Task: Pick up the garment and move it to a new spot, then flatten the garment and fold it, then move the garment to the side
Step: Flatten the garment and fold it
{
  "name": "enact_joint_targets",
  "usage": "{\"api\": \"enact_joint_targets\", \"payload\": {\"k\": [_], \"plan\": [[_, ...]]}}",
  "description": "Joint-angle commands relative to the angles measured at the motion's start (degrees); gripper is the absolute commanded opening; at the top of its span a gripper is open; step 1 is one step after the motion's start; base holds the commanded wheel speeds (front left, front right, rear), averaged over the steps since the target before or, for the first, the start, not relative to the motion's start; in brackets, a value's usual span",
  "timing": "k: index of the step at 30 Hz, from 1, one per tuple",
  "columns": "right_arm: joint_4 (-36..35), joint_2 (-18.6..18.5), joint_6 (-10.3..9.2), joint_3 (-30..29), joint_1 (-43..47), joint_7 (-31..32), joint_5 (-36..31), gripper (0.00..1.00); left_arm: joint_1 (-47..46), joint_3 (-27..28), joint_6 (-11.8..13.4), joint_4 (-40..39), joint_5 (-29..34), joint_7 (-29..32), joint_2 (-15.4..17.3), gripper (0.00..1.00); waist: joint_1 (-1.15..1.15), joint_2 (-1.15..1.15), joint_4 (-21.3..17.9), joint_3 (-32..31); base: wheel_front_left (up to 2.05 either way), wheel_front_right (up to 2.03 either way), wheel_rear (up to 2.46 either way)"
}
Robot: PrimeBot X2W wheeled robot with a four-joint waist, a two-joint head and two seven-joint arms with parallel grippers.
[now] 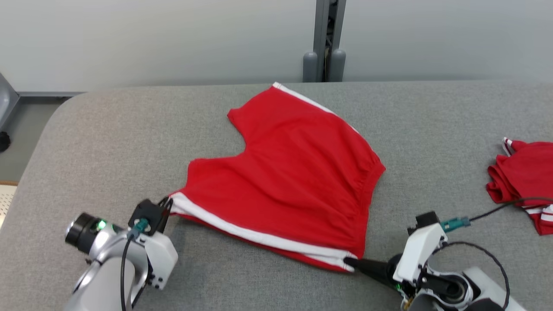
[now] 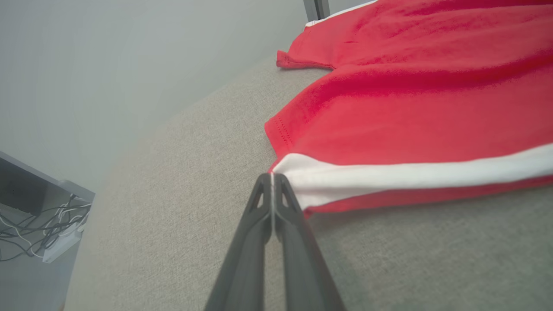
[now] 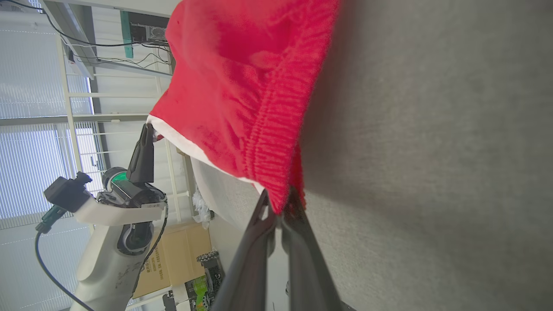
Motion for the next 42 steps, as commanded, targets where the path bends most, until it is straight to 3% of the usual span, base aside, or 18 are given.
{"api": "enact_joint_targets", "payload": {"k": [1, 10, 27, 42], "plan": [[0.23, -0.31, 0.13, 0.27, 1.28, 0.29, 0.13, 0.00, 1.52, 0.12, 0.68, -0.26, -0.22, -0.18, 0.36, 0.00, 0.00, 0.00, 0.02, -1.19, 0.00, 0.00, 0.00], [-0.89, -0.18, 0.13, -0.11, 5.61, 0.01, 1.56, 0.00, 5.97, 0.44, 3.09, -1.92, -0.71, -0.19, 1.28, 0.00, 0.00, 0.00, 0.27, -4.55, 0.00, 0.00, 0.00], [-4.56, -0.89, 0.13, -1.44, 13.09, -1.06, 1.70, 0.00, 15.19, 0.12, 2.55, -6.75, -2.11, -0.19, 1.58, 0.00, 0.00, 0.00, 1.22, -8.99, 0.00, 0.00, 0.00], [-9.77, -0.55, 0.13, -1.02, 18.41, -2.80, 1.13, 0.00, 20.25, 2.77, 4.14, -13.63, -2.85, -0.19, 2.76, 0.00, 0.00, 0.00, 0.45, -10.80, 0.00, 0.00, 0.00]]}}
